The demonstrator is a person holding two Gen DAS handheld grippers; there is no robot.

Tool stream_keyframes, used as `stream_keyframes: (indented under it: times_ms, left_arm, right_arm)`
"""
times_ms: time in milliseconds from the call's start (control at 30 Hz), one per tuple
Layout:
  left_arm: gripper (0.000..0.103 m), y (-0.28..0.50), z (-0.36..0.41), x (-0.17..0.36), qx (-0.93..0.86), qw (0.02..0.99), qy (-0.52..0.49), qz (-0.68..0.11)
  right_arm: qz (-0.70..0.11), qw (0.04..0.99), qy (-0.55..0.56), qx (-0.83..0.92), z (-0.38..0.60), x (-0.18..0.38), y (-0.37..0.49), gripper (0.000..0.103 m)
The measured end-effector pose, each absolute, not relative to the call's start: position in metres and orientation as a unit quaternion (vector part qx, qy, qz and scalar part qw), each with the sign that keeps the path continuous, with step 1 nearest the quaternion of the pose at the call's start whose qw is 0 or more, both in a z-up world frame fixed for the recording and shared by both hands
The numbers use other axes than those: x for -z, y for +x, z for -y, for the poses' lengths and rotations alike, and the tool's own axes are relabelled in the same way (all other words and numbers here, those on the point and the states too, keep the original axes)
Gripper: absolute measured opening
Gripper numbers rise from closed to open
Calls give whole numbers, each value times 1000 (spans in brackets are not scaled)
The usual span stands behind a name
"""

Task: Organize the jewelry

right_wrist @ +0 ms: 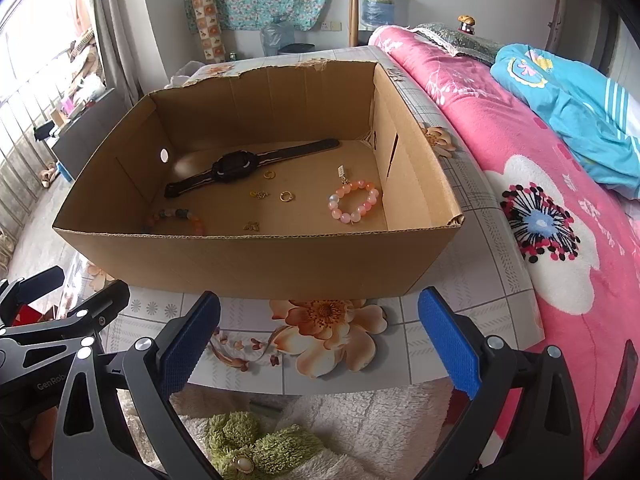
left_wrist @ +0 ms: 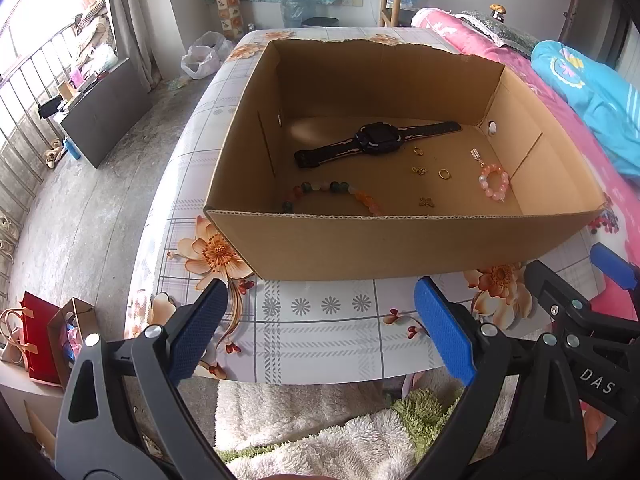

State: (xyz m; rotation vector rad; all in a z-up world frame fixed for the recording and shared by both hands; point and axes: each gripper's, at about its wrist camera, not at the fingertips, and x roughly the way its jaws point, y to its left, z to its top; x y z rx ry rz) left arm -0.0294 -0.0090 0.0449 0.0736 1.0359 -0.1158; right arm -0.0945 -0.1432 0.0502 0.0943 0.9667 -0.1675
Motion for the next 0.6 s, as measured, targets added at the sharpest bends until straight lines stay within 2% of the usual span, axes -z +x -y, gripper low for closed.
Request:
stream_keyframes:
  times_ms: [600]
  left_arm:
    - [91, -30, 8, -44, 56, 865, 35, -497]
  right_arm:
    - [-464, 881, 45, 81, 142, -51, -95, 97]
